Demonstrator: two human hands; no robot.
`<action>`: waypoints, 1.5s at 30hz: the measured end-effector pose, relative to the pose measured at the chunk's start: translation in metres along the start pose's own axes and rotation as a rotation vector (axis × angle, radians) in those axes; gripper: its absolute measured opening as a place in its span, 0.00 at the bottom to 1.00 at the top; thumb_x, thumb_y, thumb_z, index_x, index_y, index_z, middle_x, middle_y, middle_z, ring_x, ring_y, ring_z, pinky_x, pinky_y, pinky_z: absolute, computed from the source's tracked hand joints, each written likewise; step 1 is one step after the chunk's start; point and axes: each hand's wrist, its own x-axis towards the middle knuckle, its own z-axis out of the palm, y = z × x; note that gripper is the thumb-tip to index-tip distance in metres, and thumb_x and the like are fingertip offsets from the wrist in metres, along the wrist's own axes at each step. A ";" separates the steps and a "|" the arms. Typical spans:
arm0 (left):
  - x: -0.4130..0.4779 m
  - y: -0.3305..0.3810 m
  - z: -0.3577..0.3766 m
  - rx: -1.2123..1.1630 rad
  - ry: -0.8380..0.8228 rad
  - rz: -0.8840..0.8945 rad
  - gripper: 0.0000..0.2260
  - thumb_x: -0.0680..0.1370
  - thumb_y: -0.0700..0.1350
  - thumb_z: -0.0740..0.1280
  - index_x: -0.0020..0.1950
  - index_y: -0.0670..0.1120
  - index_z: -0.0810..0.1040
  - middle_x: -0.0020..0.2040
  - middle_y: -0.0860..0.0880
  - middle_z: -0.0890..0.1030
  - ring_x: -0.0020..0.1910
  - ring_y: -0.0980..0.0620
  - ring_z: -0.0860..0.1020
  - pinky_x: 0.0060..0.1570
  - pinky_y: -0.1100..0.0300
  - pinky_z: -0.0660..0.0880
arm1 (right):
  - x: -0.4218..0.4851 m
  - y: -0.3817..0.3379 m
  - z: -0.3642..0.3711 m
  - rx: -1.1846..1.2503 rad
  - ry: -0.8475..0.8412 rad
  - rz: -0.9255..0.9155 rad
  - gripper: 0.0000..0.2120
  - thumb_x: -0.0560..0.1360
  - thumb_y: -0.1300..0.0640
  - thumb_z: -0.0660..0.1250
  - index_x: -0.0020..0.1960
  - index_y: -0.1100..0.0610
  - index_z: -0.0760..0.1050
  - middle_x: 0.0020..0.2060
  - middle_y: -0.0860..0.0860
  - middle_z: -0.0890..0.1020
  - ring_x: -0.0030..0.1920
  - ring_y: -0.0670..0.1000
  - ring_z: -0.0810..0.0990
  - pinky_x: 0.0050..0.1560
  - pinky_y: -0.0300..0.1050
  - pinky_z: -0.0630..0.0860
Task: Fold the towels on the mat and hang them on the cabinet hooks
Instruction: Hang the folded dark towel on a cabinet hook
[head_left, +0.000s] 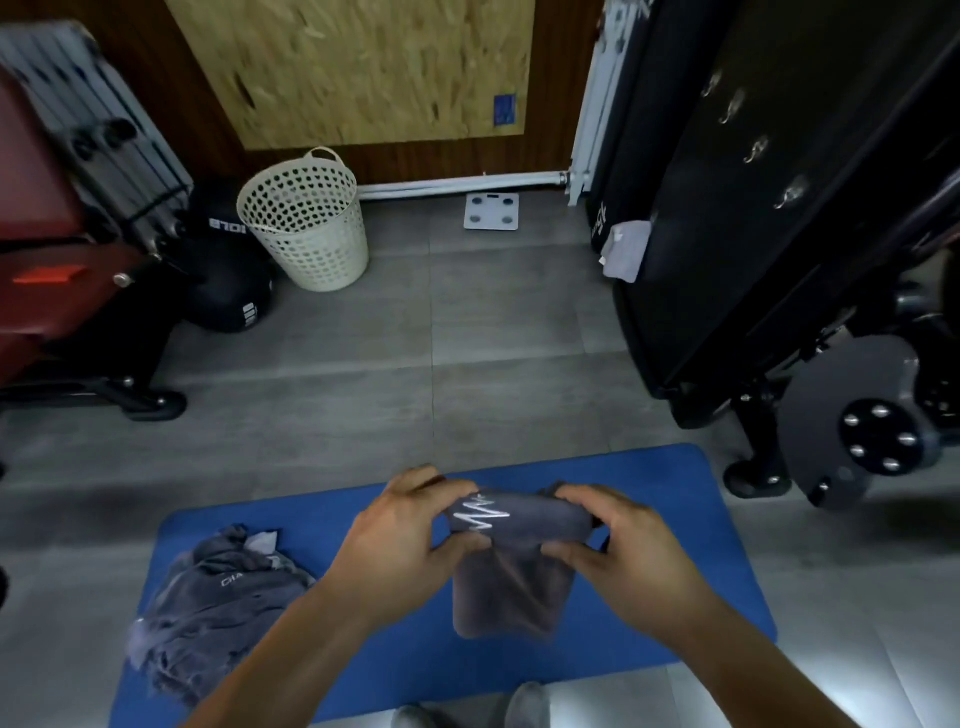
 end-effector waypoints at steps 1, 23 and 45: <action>0.007 0.005 -0.001 -0.020 -0.028 -0.004 0.20 0.75 0.64 0.69 0.65 0.65 0.73 0.54 0.65 0.72 0.58 0.65 0.71 0.50 0.71 0.67 | 0.001 0.004 -0.006 0.006 0.012 0.004 0.15 0.74 0.49 0.74 0.59 0.41 0.76 0.52 0.35 0.78 0.54 0.38 0.77 0.50 0.34 0.75; 0.498 -0.044 -0.085 0.313 -0.054 0.031 0.24 0.75 0.63 0.57 0.62 0.52 0.80 0.60 0.48 0.81 0.58 0.43 0.80 0.57 0.49 0.77 | 0.329 0.056 -0.149 0.340 0.454 0.290 0.19 0.75 0.63 0.72 0.49 0.36 0.78 0.46 0.46 0.83 0.38 0.47 0.83 0.33 0.46 0.82; 1.112 0.165 -0.177 -0.068 -0.509 0.460 0.07 0.80 0.49 0.68 0.57 0.54 0.81 0.51 0.54 0.83 0.50 0.58 0.81 0.55 0.61 0.77 | 0.774 0.078 -0.446 0.596 0.694 0.335 0.19 0.76 0.67 0.70 0.61 0.47 0.78 0.53 0.42 0.84 0.55 0.44 0.83 0.52 0.35 0.78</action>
